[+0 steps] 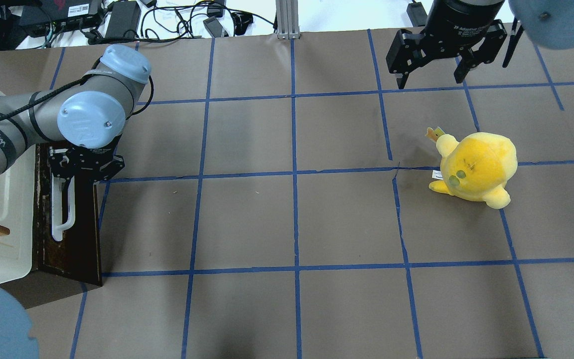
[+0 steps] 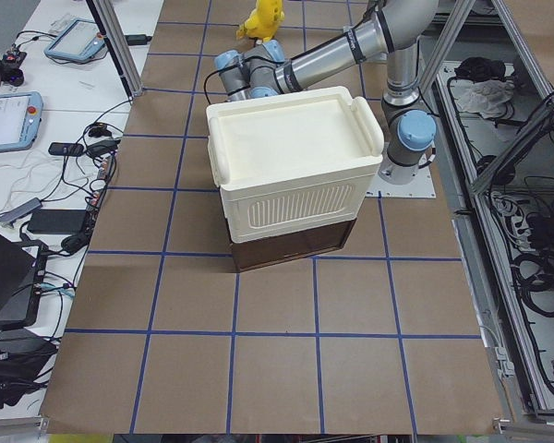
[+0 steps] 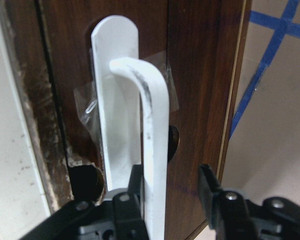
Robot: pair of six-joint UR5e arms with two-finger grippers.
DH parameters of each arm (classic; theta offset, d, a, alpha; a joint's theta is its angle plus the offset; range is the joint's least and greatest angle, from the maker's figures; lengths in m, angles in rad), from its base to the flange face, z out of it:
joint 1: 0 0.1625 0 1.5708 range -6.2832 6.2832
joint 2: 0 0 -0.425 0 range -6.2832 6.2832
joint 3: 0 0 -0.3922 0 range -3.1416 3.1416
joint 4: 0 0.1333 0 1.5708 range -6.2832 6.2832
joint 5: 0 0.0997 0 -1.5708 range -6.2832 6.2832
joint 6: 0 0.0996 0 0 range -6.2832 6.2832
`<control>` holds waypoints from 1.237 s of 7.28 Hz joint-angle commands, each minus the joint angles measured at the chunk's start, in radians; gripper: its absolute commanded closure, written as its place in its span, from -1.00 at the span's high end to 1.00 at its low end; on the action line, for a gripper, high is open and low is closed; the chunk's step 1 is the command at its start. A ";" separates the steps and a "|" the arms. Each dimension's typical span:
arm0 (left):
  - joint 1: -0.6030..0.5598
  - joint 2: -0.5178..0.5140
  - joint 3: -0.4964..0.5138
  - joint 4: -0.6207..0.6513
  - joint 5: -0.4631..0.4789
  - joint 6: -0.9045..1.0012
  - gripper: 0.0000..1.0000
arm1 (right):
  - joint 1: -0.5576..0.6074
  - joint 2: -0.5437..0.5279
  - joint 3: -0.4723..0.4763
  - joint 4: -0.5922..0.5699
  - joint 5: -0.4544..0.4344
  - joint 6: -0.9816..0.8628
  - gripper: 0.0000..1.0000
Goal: Pull drawer sideways
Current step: 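Close the left gripper around the white drawer handle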
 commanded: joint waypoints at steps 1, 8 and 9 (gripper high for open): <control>0.000 0.002 0.001 -0.006 0.005 -0.004 -0.26 | 0.000 0.000 0.000 0.000 0.000 -0.002 1.00; 0.000 0.012 0.014 -0.065 -0.007 -0.054 -1.00 | 0.000 0.000 0.000 0.000 0.000 0.000 1.00; 0.000 0.010 0.015 -0.064 -0.006 -0.058 -1.00 | 0.000 0.000 0.000 0.000 0.000 0.000 1.00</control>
